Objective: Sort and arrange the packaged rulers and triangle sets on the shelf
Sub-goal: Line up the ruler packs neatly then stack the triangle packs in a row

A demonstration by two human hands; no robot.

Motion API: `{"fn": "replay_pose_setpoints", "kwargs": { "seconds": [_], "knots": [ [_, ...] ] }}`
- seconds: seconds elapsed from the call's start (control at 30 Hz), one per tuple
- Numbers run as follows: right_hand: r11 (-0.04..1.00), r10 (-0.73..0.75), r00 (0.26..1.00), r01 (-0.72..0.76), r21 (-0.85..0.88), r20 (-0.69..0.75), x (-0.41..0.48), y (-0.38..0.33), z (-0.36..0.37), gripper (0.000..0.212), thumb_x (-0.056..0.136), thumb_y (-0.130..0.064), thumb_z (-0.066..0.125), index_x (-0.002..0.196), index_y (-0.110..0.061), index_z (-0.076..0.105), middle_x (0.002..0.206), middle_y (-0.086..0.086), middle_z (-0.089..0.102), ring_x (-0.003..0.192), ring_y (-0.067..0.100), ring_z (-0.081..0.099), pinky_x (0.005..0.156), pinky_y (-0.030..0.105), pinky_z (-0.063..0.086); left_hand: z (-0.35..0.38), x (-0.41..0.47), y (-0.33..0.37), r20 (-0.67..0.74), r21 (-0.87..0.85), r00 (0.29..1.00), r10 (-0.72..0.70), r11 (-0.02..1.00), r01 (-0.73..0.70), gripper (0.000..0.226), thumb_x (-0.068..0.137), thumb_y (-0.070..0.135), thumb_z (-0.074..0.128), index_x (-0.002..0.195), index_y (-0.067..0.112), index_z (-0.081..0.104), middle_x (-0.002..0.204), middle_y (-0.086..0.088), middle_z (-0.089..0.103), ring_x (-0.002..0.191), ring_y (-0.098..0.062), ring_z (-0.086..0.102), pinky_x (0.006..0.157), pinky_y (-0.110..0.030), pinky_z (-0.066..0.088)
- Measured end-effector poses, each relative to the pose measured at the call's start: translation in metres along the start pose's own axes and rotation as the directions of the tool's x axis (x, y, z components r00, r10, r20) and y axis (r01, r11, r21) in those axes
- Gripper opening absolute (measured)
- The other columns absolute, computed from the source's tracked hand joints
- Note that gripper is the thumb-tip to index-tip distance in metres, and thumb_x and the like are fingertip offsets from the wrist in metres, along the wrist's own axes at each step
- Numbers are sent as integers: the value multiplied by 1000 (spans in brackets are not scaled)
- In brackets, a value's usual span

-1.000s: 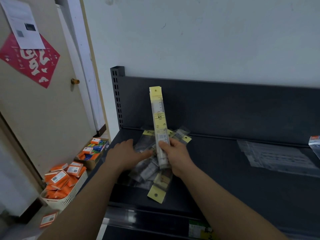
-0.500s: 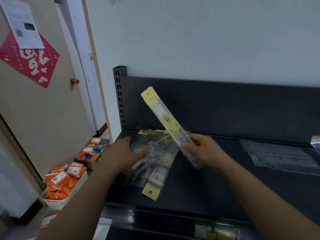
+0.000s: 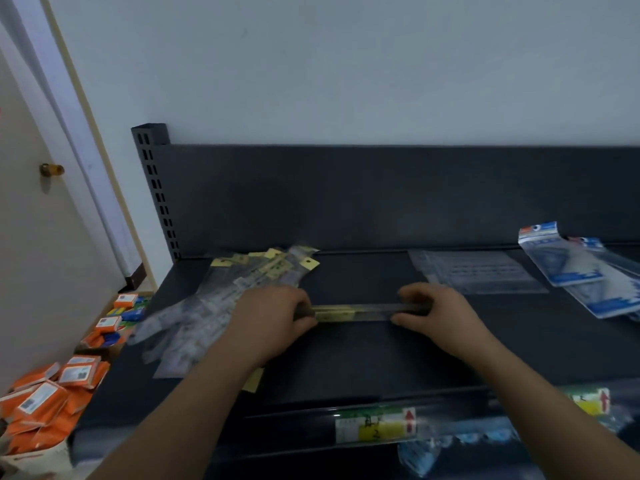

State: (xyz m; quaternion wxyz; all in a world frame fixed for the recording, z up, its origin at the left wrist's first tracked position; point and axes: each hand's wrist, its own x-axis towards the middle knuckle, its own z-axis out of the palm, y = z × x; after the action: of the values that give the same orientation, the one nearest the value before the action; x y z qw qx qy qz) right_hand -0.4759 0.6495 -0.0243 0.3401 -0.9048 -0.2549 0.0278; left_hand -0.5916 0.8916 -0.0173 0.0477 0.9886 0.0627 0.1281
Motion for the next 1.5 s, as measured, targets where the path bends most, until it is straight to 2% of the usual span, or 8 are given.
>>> {"fn": "replay_pose_setpoints", "kwargs": {
  "seconds": [0.2,0.33,0.47,0.67,0.83,1.17,1.27,1.5],
  "knots": [
    [942,53,996,-74,327,73,-1,6,15,51,88,-18,67,134,-29,47,131,-13,49,121,7,46,99,23,39,3,9,10,101,-9,992,69,998,-69,23,93,47,51,101,27,58,102,6,63,93,-16,58,73,-31,43],
    [990,-107,991,98,105,84,5,12,12,31,92,-13,60,118,-28,52,122,-6,48,105,2,48,84,0,33,5,15,17,162,32,983,85,995,-92,23,96,46,45,100,24,52,105,6,58,94,-16,56,75,-32,44],
    [978,-199,975,192,82,101,15,18,-20,20,90,-5,59,102,-21,60,101,-6,59,85,-9,52,73,3,38,-9,25,25,128,-91,991,35,996,-24,18,92,46,52,98,29,54,99,9,60,89,-13,56,75,-33,47],
    [988,-156,979,152,39,131,13,54,-37,33,89,-7,62,105,-35,55,111,-12,55,101,-5,52,89,8,41,6,34,38,183,-311,980,-79,941,134,16,92,33,58,107,29,52,106,9,54,96,-9,53,82,-25,44],
    [982,-165,980,153,111,112,12,60,-20,31,93,-11,57,116,-31,52,116,-15,45,105,-10,47,83,-3,34,23,27,45,179,-394,977,-119,901,182,15,95,29,54,107,32,47,109,9,48,97,-7,50,80,-20,38],
    [967,-207,942,238,-94,263,71,26,-44,10,93,-16,55,98,-22,62,98,-3,62,90,13,58,79,29,47,3,63,35,313,-226,930,-193,936,270,17,99,25,42,113,28,51,112,5,55,99,-13,52,84,-31,43],
    [969,-157,935,209,-133,319,101,23,-48,10,92,-15,57,96,-22,63,86,-2,64,78,13,60,69,29,50,7,88,26,375,-170,909,-181,951,259,27,99,23,40,122,24,53,125,-1,56,107,-19,54,88,-31,43],
    [991,-51,961,81,-104,271,132,44,-47,8,91,-15,59,95,-19,65,98,6,67,93,22,63,83,36,49,6,114,10,325,-88,907,-268,946,312,42,99,19,43,141,17,42,144,-8,44,125,-26,48,90,-27,39]
  ]
}}
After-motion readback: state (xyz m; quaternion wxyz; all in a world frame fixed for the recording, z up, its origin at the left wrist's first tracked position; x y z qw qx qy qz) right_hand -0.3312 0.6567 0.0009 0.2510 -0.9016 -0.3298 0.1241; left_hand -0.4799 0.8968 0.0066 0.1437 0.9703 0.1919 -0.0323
